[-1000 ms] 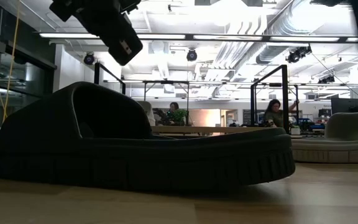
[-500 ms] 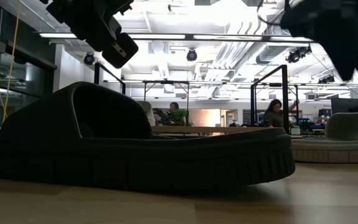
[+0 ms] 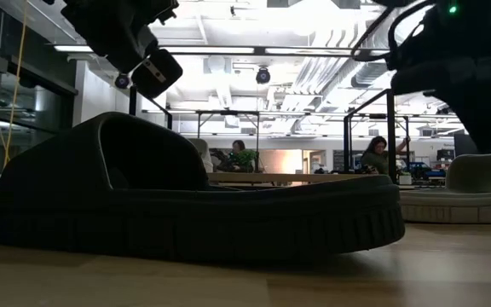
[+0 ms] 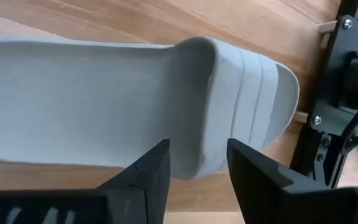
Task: Pick and place slides into the shelf
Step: Put the gray slide on the shelf
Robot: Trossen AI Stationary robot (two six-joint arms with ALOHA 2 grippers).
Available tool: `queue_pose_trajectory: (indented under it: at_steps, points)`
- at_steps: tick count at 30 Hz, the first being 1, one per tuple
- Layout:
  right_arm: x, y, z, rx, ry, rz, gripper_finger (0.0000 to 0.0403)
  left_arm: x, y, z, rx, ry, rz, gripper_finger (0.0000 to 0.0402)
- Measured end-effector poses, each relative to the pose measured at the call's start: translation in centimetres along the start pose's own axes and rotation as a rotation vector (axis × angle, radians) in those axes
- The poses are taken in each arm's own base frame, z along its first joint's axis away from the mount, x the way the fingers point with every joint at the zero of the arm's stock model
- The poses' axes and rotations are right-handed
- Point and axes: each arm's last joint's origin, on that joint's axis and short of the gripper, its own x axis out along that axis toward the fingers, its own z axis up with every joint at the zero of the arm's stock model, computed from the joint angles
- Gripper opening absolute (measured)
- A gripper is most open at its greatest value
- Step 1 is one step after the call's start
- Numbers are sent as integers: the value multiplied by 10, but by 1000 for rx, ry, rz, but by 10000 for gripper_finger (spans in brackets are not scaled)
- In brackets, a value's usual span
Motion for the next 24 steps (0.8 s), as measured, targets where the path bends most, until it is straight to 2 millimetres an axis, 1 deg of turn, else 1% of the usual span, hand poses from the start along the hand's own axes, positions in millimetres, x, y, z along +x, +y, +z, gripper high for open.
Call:
queue_pose_trajectory:
  at_steps: [6,11,17,24]
  points:
    - [11,9,1,-15,-9,-52,147,0,-1,-5,11,46,-20,1]
    - [22,12,1,-31,-10,-157,147,0,-1,-8,18,69,-26,1]
    - [30,19,1,-29,-18,-183,147,-1,-2,-11,38,100,-36,1]
    - [43,25,-1,-30,-2,-262,146,-1,-3,-16,50,139,-44,1]
